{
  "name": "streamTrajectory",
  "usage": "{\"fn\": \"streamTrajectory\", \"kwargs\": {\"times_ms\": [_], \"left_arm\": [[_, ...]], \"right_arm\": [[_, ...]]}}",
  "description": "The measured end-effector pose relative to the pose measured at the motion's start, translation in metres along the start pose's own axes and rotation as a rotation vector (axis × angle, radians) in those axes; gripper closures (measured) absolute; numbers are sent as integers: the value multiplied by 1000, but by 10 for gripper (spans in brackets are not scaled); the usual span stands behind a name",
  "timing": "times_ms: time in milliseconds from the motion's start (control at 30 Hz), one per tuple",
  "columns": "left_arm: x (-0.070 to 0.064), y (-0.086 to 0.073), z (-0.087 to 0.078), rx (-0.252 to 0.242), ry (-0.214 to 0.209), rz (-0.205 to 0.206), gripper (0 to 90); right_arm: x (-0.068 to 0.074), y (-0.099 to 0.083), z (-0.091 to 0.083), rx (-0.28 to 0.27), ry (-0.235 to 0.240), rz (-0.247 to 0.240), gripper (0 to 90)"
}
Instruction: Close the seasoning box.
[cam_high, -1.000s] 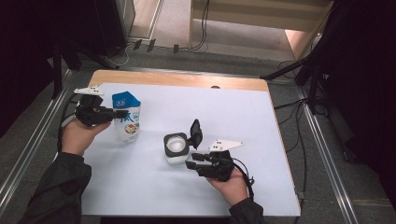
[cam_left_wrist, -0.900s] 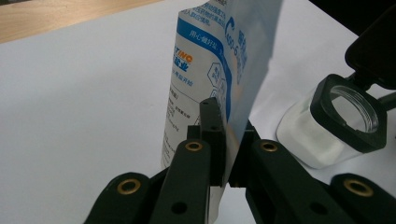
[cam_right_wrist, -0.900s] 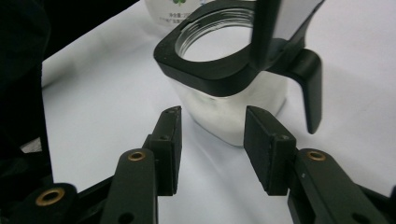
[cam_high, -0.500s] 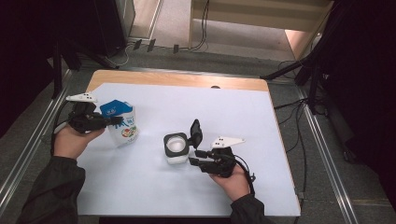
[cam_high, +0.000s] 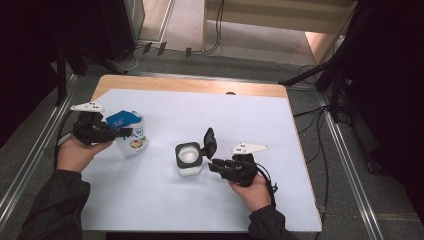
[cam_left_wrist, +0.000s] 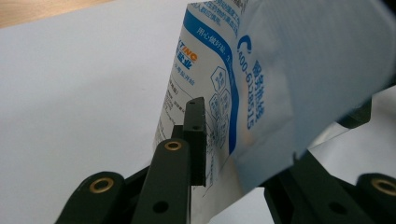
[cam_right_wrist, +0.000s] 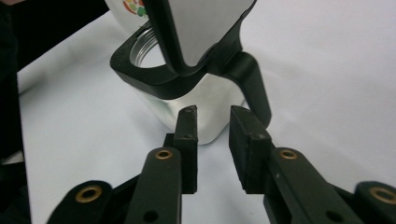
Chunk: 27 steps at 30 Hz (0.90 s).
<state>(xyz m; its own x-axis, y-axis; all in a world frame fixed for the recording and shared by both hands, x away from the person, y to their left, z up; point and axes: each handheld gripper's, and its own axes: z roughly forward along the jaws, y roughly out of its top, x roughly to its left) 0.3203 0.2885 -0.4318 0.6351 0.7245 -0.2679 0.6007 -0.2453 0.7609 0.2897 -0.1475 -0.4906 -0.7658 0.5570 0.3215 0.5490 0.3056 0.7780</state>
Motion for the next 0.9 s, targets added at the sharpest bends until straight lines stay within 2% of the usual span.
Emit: {"fn": "streamTrajectory", "kwargs": {"times_ms": [133, 233, 300, 367, 467, 533, 733, 900], "left_arm": [[0, -1, 0, -8, 9, 13, 711], [-1, -2, -1, -16, 20, 31, 582], [-2, -3, -1, -7, 21, 28, 495], [-2, -5, -2, -2, 33, 40, 444], [-3, -8, -3, -1, 41, 29, 387], [-3, -11, -5, -9, 26, 28, 365], [-6, -21, -9, -10, 21, 20, 314], [-6, -33, -11, 7, 39, 14, 305]], "right_arm": [[-2, 3, -3, -12, -15, 5, 844], [-5, 5, -5, -20, -20, 18, 897], [-7, 7, -6, -29, -28, 26, 900], [-9, 11, -6, -48, -36, 33, 900], [-12, 17, -5, -52, -45, 36, 900], [-13, 22, -4, -69, -39, 45, 900], [-12, 37, 1, -96, -18, 38, 900], [-12, 42, 5, -84, -16, 50, 900]]}}
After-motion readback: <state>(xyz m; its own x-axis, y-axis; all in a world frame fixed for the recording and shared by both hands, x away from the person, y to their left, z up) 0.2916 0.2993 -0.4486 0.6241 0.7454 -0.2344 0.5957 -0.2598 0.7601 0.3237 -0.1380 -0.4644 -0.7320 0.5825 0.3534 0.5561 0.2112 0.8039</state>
